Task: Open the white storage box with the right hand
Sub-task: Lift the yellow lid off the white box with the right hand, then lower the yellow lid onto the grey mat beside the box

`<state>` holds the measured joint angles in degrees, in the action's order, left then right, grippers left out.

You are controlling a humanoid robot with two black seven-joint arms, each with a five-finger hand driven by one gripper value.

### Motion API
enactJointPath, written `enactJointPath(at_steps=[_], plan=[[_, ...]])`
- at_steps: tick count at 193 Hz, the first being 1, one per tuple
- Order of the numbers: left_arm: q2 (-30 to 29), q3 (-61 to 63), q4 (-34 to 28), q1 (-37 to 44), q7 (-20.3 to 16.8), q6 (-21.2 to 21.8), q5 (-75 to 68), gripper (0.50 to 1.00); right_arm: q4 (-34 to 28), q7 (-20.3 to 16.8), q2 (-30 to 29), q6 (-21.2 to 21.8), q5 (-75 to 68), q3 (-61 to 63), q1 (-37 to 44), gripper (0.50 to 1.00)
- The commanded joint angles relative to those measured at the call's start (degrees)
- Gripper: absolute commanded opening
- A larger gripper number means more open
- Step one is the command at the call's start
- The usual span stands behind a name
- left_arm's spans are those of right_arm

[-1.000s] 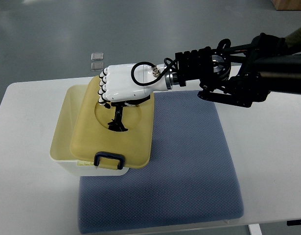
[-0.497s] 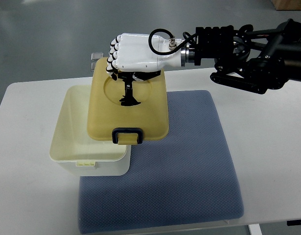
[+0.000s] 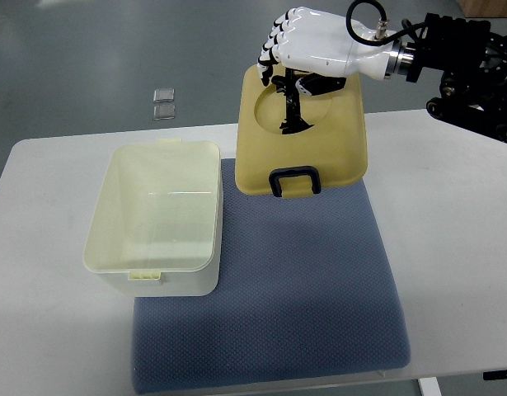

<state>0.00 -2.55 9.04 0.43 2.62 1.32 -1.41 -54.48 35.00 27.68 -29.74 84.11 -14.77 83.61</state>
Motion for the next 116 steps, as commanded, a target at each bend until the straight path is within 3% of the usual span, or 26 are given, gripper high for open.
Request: enactJointPath(at_steps=[1,56,111,116], plan=[[0.0,0.0,0.0,0.0,0.0,0.0,0.0,1.0,0.0,0.0,0.4,-0.3,0.3,0.1,-2.6,0.5],[0.0,0.0,-0.1,0.0,0.0,0.0,0.0,1.0,-0.2,0.0,-0.2,-0.9,3.9,1.0,-9.2,0.5],[0.0,0.0,0.0,0.0,0.0,0.0,0.0,1.0,-0.2,0.0,-2.2,-4.4,9.5,0.9,-14.8,0.5],[0.0,0.0,-0.1,0.0,0.0,0.0,0.0,1.0,-0.2,0.0,-2.3,-4.4,10.5,0.9,-15.2,0.519]])
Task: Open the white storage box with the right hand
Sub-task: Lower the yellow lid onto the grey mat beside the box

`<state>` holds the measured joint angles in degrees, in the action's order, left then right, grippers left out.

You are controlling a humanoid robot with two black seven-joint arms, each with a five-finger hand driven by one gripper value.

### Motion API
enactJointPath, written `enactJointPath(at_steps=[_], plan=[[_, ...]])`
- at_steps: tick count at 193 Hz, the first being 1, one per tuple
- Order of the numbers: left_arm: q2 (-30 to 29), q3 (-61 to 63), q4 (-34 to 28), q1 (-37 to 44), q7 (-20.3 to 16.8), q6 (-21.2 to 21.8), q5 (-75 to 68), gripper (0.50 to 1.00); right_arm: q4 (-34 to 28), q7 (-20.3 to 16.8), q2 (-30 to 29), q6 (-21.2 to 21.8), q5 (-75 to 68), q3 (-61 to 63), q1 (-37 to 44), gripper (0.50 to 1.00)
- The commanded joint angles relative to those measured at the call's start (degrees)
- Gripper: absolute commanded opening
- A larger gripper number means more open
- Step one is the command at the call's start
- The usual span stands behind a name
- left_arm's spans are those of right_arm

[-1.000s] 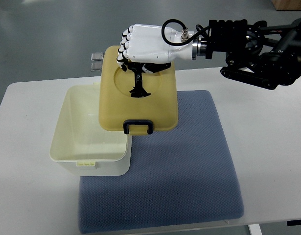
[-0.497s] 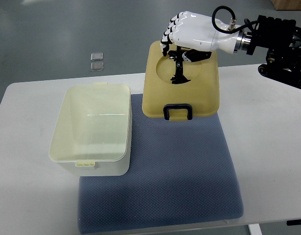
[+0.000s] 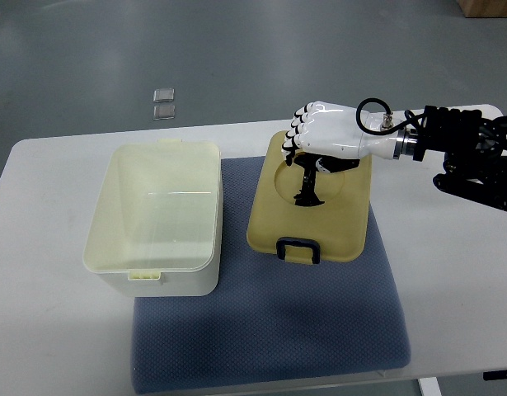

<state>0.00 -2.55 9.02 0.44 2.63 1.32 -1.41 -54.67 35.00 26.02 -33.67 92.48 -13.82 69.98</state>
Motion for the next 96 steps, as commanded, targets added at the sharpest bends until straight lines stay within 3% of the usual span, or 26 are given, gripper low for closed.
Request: enactJointPath(at_steps=[1,36,73,96], plan=[[0.0,0.0,-0.1,0.0,0.0,0.0,0.0,1.0,0.0,0.0,-0.6,-0.4,2.2,-0.1,-1.6,0.519],[0.0,0.0,0.0,0.0,0.0,0.0,0.0,1.0,0.1,0.0,-0.6,-0.4,3.7,-0.2,-3.5,0.617],[0.0,0.0,0.0,0.0,0.0,0.0,0.0,1.0,0.1,0.0,-0.2,-0.4,3.7,-0.2,-4.9,0.789],[0.0,0.0,-0.1,0.0,0.0,0.0,0.0,1.0,0.1,0.0,0.3,-0.4,3.8,-0.7,-5.1,0.817]])
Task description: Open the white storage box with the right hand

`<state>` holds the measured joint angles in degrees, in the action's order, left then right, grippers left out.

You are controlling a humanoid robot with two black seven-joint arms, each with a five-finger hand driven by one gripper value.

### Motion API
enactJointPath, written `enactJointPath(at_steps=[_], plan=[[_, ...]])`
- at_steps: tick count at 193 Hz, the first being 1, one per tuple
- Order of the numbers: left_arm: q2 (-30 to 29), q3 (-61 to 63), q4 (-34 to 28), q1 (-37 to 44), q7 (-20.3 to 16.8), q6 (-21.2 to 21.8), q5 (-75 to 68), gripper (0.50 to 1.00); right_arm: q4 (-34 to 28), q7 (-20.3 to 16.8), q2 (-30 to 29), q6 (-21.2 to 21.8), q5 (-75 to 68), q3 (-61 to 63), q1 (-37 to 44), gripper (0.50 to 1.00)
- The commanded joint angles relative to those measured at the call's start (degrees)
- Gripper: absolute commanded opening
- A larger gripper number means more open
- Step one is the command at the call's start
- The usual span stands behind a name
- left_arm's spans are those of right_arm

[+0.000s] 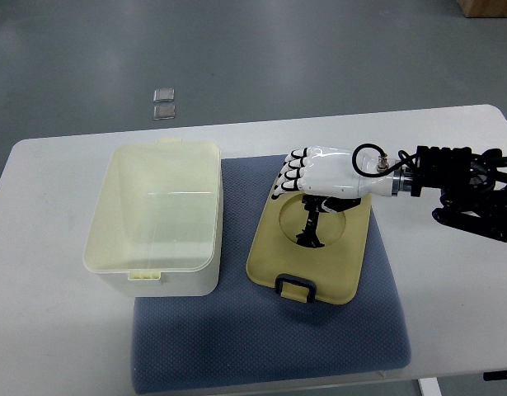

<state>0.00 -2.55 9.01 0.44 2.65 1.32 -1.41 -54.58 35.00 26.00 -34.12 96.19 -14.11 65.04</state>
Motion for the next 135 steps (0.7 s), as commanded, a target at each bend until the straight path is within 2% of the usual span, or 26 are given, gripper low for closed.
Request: enactJointPath(at_steps=[1,32,110,135], plan=[[0.0,0.0,0.0,0.0,0.0,0.0,0.0,1.0,0.0,0.0,0.4,0.0,0.0,-0.4,-0.2,0.817],[0.0,0.0,0.0,0.0,0.0,0.0,0.0,1.0,-0.1,0.0,0.9,0.1,0.6,-0.7,-0.3,0.819],[0.0,0.0,0.0,0.0,0.0,0.0,0.0,1.0,-0.6,0.0,7.5,0.3,0.4,0.4,2.5,0.817],[0.0,0.0,0.0,0.0,0.0,0.0,0.0,1.0,-0.5,0.0,7.9,2.0,-2.5,8.5,2.5,0.817]])
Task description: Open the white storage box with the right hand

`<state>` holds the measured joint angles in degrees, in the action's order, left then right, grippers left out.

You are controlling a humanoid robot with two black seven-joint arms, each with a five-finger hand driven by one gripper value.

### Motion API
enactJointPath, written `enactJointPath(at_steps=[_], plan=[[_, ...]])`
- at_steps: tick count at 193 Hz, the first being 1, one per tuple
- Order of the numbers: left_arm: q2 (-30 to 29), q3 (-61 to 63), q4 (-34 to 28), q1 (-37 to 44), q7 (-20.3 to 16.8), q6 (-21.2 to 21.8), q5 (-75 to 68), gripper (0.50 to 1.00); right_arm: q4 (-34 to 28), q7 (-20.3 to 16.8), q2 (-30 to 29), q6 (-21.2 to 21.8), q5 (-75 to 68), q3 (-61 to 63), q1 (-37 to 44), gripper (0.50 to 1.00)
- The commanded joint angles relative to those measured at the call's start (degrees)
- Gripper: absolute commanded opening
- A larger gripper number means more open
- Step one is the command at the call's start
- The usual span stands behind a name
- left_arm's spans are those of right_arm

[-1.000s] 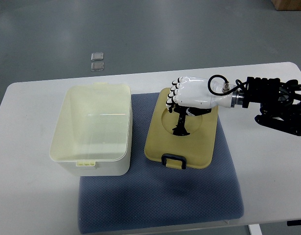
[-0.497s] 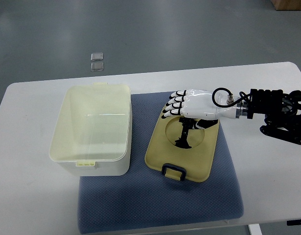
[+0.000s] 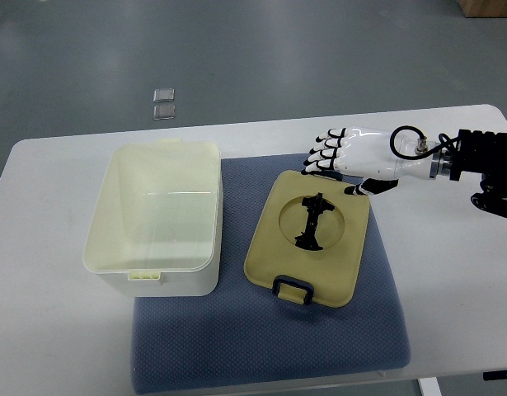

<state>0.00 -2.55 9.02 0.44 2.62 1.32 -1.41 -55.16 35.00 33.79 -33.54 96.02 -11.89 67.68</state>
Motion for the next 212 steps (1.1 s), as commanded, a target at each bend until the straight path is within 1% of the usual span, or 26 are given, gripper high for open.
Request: enactJointPath(at_steps=[1,8,22,29,32,45,47,50,53,54,61,70,75,85,90,96,100,102,116,120,122,135,156,168,181,212], plan=[[0.0,0.0,0.0,0.0,0.0,0.0,0.0,1.0,0.1,0.0,0.1,1.5,-2.3,6.3,-0.2,0.817],[0.0,0.0,-0.1,0.0,0.0,0.0,0.0,1.0,0.0,0.0,0.0,2.7,-3.7,9.0,-1.1,0.817],[0.0,0.0,-0.1,0.0,0.0,0.0,0.0,1.0,0.1,0.0,-1.1,6.8,-8.6,16.5,-3.9,0.823],[0.0,0.0,0.0,0.0,0.0,0.0,0.0,1.0,0.1,0.0,-1.7,9.8,-11.8,21.4,-5.3,0.852],[0.0,0.0,0.0,0.0,0.0,0.0,0.0,1.0,0.1,0.0,-1.9,10.6,-12.6,22.5,-5.7,0.854],[0.0,0.0,0.0,0.0,0.0,0.0,0.0,1.0,0.1,0.0,-2.8,17.5,-18.2,30.0,-8.3,0.868],[0.0,0.0,0.0,0.0,0.0,0.0,0.0,1.0,0.1,0.0,-2.8,17.5,-18.2,30.0,-8.3,0.868],[0.0,0.0,-0.1,0.0,0.0,0.0,0.0,1.0,0.3,0.0,-3.1,19.7,-19.7,32.3,-9.0,0.885],[0.0,0.0,0.0,0.0,0.0,0.0,0.0,1.0,0.4,0.0,-3.2,20.6,-20.5,33.3,-9.3,0.895],[0.0,0.0,0.0,0.0,0.0,0.0,0.0,1.0,0.4,0.0,-3.3,21.8,-21.3,34.2,-9.6,0.901],[0.0,0.0,-0.1,0.0,0.0,0.0,0.0,1.0,0.7,0.0,-3.6,25.0,-23.6,37.0,-10.6,0.905],[0.0,0.0,0.0,0.0,0.0,0.0,0.0,1.0,0.9,0.0,-3.7,30.7,-27.5,41.0,-12.5,0.911],[0.0,0.0,0.0,0.0,0.0,0.0,0.0,1.0,1.0,0.0,-3.7,32.8,-29.1,42.4,-13.4,0.911],[0.0,0.0,0.0,0.0,0.0,0.0,0.0,1.0,1.3,-2.4,-3.8,37.6,-34.0,45.6,-15.4,0.911],[0.0,0.0,-0.1,0.0,0.0,0.0,0.0,1.0,1.7,-3.4,-4.0,39.1,-36.0,46.9,-16.2,0.911],[0.0,0.0,0.0,0.0,0.0,0.0,0.0,1.0,3.3,-5.8,-5.1,41.5,-40.5,49.1,-17.5,0.913],[0.0,0.0,0.0,0.0,0.0,0.0,0.0,1.0,3.9,-6.4,-5.6,42.0,-41.6,49.7,-17.8,0.913],[0.0,0.0,0.0,0.0,0.0,0.0,0.0,1.0,5.1,-7.7,-6.7,42.7,-43.7,50.6,-18.4,0.913],[0.0,0.0,0.0,0.0,0.0,0.0,0.0,1.0,10.1,-12.7,-10.8,44.4,-49.3,54.7,-19.7,0.926],[0.0,0.0,0.0,0.0,0.0,0.0,0.0,1.0,11.6,-14.1,-11.7,44.9,-50.6,56.0,-20.0,0.926],[0.0,0.0,0.0,0.0,0.0,0.0,0.0,1.0,11.6,-14.1,-11.7,44.9,-50.6,56.0,-20.0,0.926],[0.0,0.0,-0.1,0.0,0.0,0.0,0.0,1.0,16.1,-18.7,-14.3,47.0,-53.2,61.3,-21.7,0.926],[0.0,0.0,0.0,0.0,0.0,0.0,0.0,1.0,19.7,-23.4,-17.8,51.3,-53.4,68.7,-23.4,0.928],[0.0,0.0,-0.1,0.0,0.0,0.0,0.0,1.0,20.8,-25.9,-20.4,52.1,-53.4,73.1,-24.4,0.928],[0.0,0.0,-0.1,0.0,0.0,0.0,0.0,1.0,21.5,-27.1,-22.6,51.7,-53.5,77.0,-25.7,0.928],[0.0,0.0,-0.1,0.0,0.0,0.0,0.0,1.0,22.3,-26.8,-25.3,52.1,-53.8,81.1,-28.4,0.93]])
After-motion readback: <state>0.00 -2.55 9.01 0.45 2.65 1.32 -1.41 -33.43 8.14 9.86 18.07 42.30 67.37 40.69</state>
